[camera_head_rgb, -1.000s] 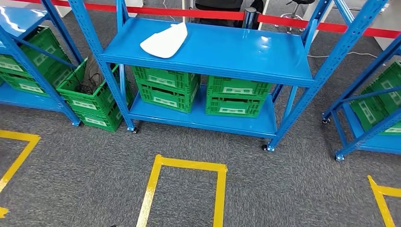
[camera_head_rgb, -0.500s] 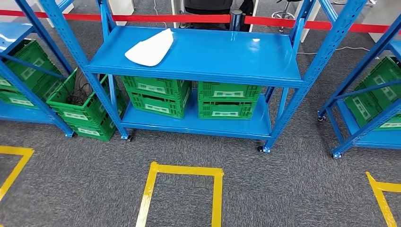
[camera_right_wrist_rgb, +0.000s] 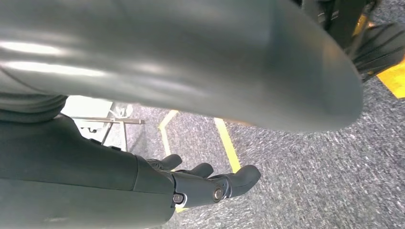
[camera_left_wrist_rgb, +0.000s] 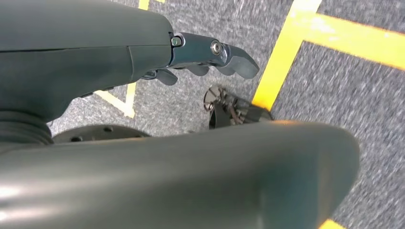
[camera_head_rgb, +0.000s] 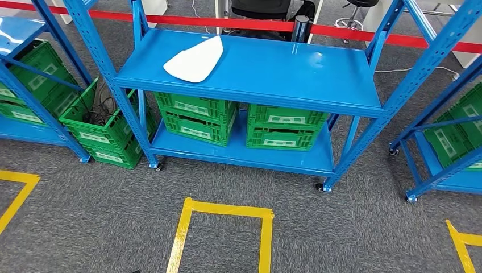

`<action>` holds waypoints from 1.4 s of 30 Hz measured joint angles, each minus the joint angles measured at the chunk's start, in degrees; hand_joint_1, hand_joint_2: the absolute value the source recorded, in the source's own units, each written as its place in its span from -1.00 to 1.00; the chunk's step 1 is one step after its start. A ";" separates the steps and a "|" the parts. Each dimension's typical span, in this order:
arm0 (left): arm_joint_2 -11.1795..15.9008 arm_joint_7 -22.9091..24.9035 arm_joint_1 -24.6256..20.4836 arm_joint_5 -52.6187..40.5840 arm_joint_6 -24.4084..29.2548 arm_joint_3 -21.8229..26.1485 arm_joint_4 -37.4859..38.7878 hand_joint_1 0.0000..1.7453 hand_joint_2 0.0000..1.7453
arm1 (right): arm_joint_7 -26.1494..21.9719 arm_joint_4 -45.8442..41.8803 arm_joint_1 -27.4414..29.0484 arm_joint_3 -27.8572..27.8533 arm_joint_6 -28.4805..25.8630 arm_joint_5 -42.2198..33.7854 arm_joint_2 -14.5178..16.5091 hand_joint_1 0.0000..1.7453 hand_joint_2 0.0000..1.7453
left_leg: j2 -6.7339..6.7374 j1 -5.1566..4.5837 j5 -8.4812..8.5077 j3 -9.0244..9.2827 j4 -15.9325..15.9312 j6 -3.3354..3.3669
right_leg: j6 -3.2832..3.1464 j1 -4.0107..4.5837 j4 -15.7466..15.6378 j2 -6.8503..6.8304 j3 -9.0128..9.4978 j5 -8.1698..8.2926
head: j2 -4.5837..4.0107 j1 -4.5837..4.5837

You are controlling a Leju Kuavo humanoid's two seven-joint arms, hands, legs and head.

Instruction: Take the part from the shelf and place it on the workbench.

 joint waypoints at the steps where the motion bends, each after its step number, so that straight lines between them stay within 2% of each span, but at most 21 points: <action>1: 0.00 0.00 0.01 0.01 0.00 0.00 0.01 -1.00 -1.00 | 0.02 0.01 0.05 0.00 0.00 0.00 0.00 -1.00 -1.00 | -0.08 -0.09 -0.32 0.53 -0.02 -0.04 | -0.45 0.12 -3.77 0.00 1.11 2.92 | 0.00 0.22; 2: -0.04 0.00 0.01 0.01 -0.01 0.00 0.02 -1.00 -1.00 | 0.04 0.01 0.06 0.00 0.00 0.00 -0.03 -1.00 -1.00 | -0.13 -0.13 -0.63 0.82 -0.06 -0.10 | -0.96 0.31 -7.81 -0.04 2.56 5.25 | 0.00 0.40; 4: -0.08 0.00 -0.08 0.01 -0.02 0.01 0.02 -1.00 -1.00 | 0.08 0.01 -0.05 0.00 -0.01 0.00 -0.03 -1.00 -1.00 | -0.13 -0.25 -1.21 1.06 -0.21 -0.51 | -1.70 0.74 -13.30 -0.17 4.86 7.24 | 0.00 0.60; 9: -0.07 0.00 -0.26 -0.01 -0.04 0.00 0.01 -1.00 -1.00 | 0.11 -0.01 -0.16 0.00 -0.01 -0.01 -0.01 -1.00 -1.00 | 0.13 -0.10 -2.32 1.19 0.44 -1.91 | -2.51 0.83 -15.56 -0.10 7.13 7.28 | 0.00 0.26; 11: -0.01 0.01 -0.26 -0.01 -0.04 0.00 0.02 -1.00 -1.00 | 0.14 -0.01 -0.08 0.00 -0.01 -0.02 0.00 -1.00 -1.00 | 0.16 -0.02 -4.87 -1.97 6.38 -2.25 | -2.97 0.62 -16.37 -0.21 8.03 7.19 | 0.00 -0.37; 13: 0.01 0.03 -0.12 -0.01 -0.04 -0.01 0.02 -1.00 -1.00 | 0.16 -0.01 -0.09 0.00 0.00 -0.02 0.05 -1.00 -1.00 | 0.17 0.10 -7.30 -7.11 14.10 -2.50 | -3.29 0.59 -16.46 -0.21 8.44 6.71 | 0.00 -0.98; 14: 0.01 0.03 -0.04 -0.01 -0.03 -0.01 0.02 -1.00 -1.00 | 0.16 -0.01 -0.08 0.00 0.01 -0.02 0.08 -1.00 -1.00 | 0.17 0.13 -7.09 -8.74 15.83 -2.55 | -3.28 0.59 -16.45 -0.15 8.71 6.42 | 0.00 -1.22; 16: 0.08 0.04 0.03 -0.01 -0.02 -0.02 0.03 -1.00 -1.00 | 0.22 -0.01 -0.02 0.00 0.00 -0.03 0.10 -1.00 -1.00 | 0.20 0.15 -3.79 -8.85 13.44 -2.52 | -3.08 0.58 -16.42 -0.05 9.52 5.78 | 0.00 -1.69; 17: 0.14 0.04 0.02 -0.01 -0.02 -0.02 0.04 -1.00 -1.00 | 0.28 -0.01 0.04 0.00 -0.01 -0.04 0.11 -1.00 -1.00 | 0.23 0.17 -1.04 -7.27 9.36 -2.44 | -2.89 0.57 -16.38 -0.02 10.06 5.37 | 0.00 -1.92; 19: 0.24 0.04 -0.05 -0.01 -0.02 -0.02 0.04 -1.00 -1.00 | 0.38 0.00 0.06 0.00 -0.02 -0.08 0.14 -1.00 -1.00 | 0.28 0.10 2.32 -3.79 2.11 -2.12 | -2.30 0.73 -16.21 0.03 10.53 4.38 | 0.00 -2.19; 20: 0.25 0.03 -0.08 0.00 -0.02 -0.02 0.04 -1.00 -1.00 | 0.42 0.00 0.03 0.00 -0.04 -0.09 0.16 -1.00 -1.00 | 0.28 0.01 2.73 -2.68 0.29 -1.89 | -1.94 0.78 -16.19 0.05 10.58 3.97 | 0.00 -2.20; 23: 0.23 0.04 -0.11 0.03 -0.02 -0.02 0.03 -1.00 -1.00 | 0.42 -0.02 -0.19 0.00 -0.13 -0.11 0.18 -1.00 -1.00 | 0.18 -0.12 2.24 -1.75 -0.34 -1.02 | -0.91 0.70 -16.31 0.10 10.85 3.33 | 0.00 -1.98; 25: 0.27 0.03 -0.10 0.04 -0.02 -0.01 0.03 -1.00 -1.00 | 0.42 -0.05 -0.28 0.00 -0.17 -0.13 0.13 -1.00 -1.00 | 0.15 0.17 2.13 -1.19 -0.70 -0.42 | -0.19 0.60 -14.32 0.05 10.20 2.18 | 0.00 -1.66; 28: 0.28 0.02 -0.14 -0.02 -0.02 0.00 0.04 -1.00 -1.00 | 0.41 -0.07 -0.24 0.00 -0.17 -0.17 0.12 -1.00 -1.00 | 0.15 0.19 1.52 -0.63 -0.88 0.14 | 0.67 0.13 -3.48 -0.01 3.62 -1.97 | 0.00 -0.61; 29: 0.27 0.01 -0.09 -0.04 -0.01 0.00 0.04 -1.00 -1.00 | 0.40 -0.07 -0.19 0.00 -0.17 -0.19 0.13 -1.00 -1.00 | 0.13 0.14 1.24 -0.42 -0.88 0.19 | 0.80 0.03 -0.34 -0.02 1.31 -2.49 | 0.00 -0.45; 31: 0.27 -0.01 0.01 -0.06 0.03 0.00 0.05 -1.00 -1.00 | 0.40 -0.07 0.02 0.00 -0.18 -0.24 0.12 -1.00 -1.00 | -0.01 0.09 0.59 0.35 -0.88 0.14 | 0.71 0.02 -0.50 -0.03 -0.17 0.18 | 0.00 -0.16; 33: 0.23 -0.02 0.02 -0.05 0.04 0.00 0.05 -1.00 -1.00 | 0.40 -0.07 0.16 0.01 -0.19 -0.28 0.09 -1.00 -1.00 | -0.17 0.04 -0.16 1.17 -0.91 -0.05 | 0.00 0.21 -7.99 -0.03 2.14 5.52 | 0.00 0.29; 35: 0.17 -0.05 -0.06 -0.07 0.03 0.00 0.04 -1.00 -1.00 | 0.42 -0.05 0.09 0.02 -0.19 -0.28 0.09 -1.00 -1.00 | -0.19 -0.08 -0.89 1.57 -0.98 -0.53 | -0.84 0.58 -13.75 -0.10 4.68 8.01 | 0.00 0.57; 37: 0.12 -0.04 -0.11 -0.08 -0.01 0.00 0.03 -1.00 -1.00 | 0.41 -0.06 -0.06 0.02 -0.19 -0.27 0.10 -1.00 -1.00 | -0.13 -0.07 -1.37 1.84 -1.21 -1.15 | -1.38 0.93 -14.74 -0.11 5.71 7.75 | 0.00 0.53; 40: 0.10 -0.07 -0.25 -0.09 -0.02 -0.01 0.02 -1.00 -1.00 | 0.40 -0.08 -0.04 0.04 -0.19 -0.28 0.09 -1.00 -1.00 | 0.02 0.06 -2.52 2.05 0.11 -1.87 | -2.25 0.53 -16.16 -0.11 7.36 7.77 | 0.00 0.24; 42: 0.14 -0.09 -0.27 -0.08 -0.03 -0.02 0.02 -1.00 -1.00 | 0.40 -0.07 -0.01 0.07 -0.19 -0.28 0.09 -1.00 -1.00 | 0.11 0.14 -5.02 -1.11 5.99 -2.17 | -2.79 0.38 -16.75 -0.20 8.19 7.53 | 0.00 -0.41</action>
